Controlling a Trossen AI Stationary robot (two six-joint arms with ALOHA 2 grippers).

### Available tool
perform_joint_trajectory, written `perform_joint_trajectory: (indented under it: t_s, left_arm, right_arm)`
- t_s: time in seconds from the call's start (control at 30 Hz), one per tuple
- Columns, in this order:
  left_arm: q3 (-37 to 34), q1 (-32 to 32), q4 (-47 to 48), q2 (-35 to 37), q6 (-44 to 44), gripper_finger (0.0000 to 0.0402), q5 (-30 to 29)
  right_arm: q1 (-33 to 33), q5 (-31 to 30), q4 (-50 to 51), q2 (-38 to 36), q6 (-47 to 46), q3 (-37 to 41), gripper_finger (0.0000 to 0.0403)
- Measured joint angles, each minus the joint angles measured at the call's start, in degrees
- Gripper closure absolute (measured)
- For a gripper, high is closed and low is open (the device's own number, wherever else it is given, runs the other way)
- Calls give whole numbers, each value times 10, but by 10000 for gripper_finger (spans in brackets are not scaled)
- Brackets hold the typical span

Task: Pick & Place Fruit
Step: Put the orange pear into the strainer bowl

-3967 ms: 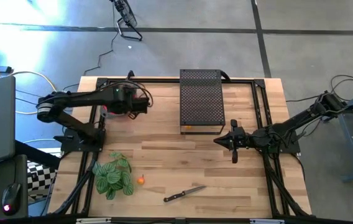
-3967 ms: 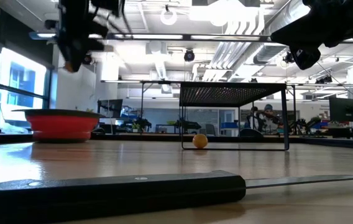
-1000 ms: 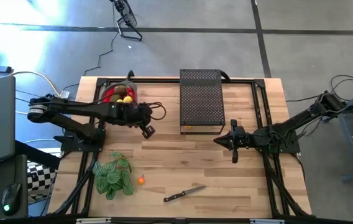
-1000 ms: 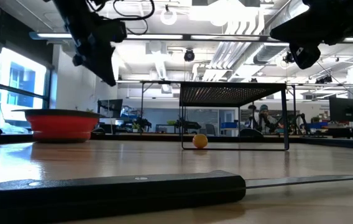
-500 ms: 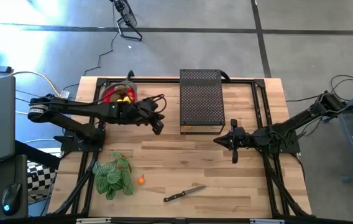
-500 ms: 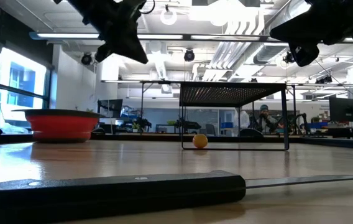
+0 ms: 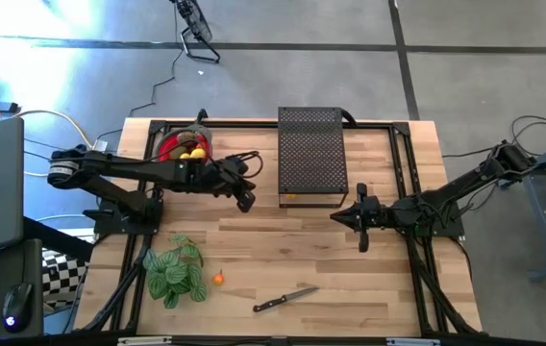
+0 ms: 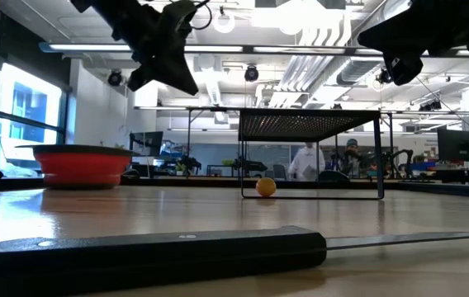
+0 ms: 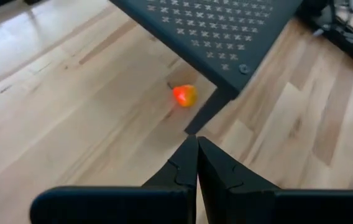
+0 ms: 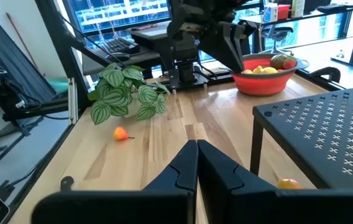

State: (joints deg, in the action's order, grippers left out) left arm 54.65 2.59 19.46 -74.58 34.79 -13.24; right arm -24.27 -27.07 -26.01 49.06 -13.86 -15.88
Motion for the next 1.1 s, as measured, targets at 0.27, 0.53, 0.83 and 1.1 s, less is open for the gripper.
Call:
perform_joint_trajectory:
  t_s: [0.27, 0.53, 0.83, 1.1]
  left_arm:
    - [0, 0, 0, -3, 0, 399, -19]
    - [0, -14, -24, -3, -145, 399, -35]
    - [0, -123, -9, 32, -200, 399, -92]
    - [0, -254, 54, 52, -211, 399, -97]
  right_arm:
    - [0, 0, 0, 0, 2, 0, 400]
    - [0, 0, 0, 0, -12, 0, 400]
    - [0, 0, 0, 0, -39, 0, 400]
    - [0, 0, 1, 0, -23, 0, 400]
